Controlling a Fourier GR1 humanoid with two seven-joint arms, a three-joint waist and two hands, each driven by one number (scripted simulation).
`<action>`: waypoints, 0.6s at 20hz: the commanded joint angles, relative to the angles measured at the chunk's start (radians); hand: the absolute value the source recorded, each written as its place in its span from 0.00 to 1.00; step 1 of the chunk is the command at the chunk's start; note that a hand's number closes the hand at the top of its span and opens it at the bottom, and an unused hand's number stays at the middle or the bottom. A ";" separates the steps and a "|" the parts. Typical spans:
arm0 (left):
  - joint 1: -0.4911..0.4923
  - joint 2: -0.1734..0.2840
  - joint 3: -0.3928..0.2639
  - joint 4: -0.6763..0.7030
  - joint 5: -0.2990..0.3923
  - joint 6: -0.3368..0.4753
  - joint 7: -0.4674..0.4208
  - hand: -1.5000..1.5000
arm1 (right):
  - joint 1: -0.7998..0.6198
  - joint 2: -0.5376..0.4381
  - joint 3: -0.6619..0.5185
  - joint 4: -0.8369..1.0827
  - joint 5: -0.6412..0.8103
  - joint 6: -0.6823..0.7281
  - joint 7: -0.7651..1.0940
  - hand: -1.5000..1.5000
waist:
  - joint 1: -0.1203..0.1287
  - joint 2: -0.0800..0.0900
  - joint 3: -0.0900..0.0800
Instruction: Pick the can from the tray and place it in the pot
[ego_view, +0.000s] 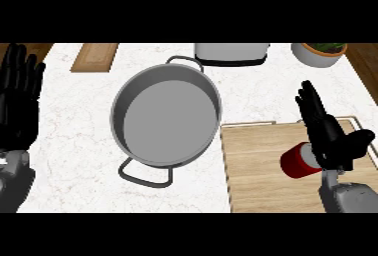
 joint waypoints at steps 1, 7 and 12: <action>0.060 0.045 0.008 -0.038 -0.035 -0.026 0.033 0.50 | -0.021 -0.027 -0.005 -0.051 0.010 0.033 0.005 1.00 | 0.003 0.039 -0.008; 0.194 0.119 -0.086 0.190 -0.113 -0.060 0.135 0.50 | -0.075 -0.350 0.042 -0.124 0.339 0.085 0.010 1.00 | -0.030 0.041 -0.038; 0.182 0.099 -0.143 0.249 -0.168 -0.027 0.265 0.50 | 0.093 -0.108 0.019 -0.283 0.416 -0.243 -0.056 0.00 | -0.037 0.039 -0.008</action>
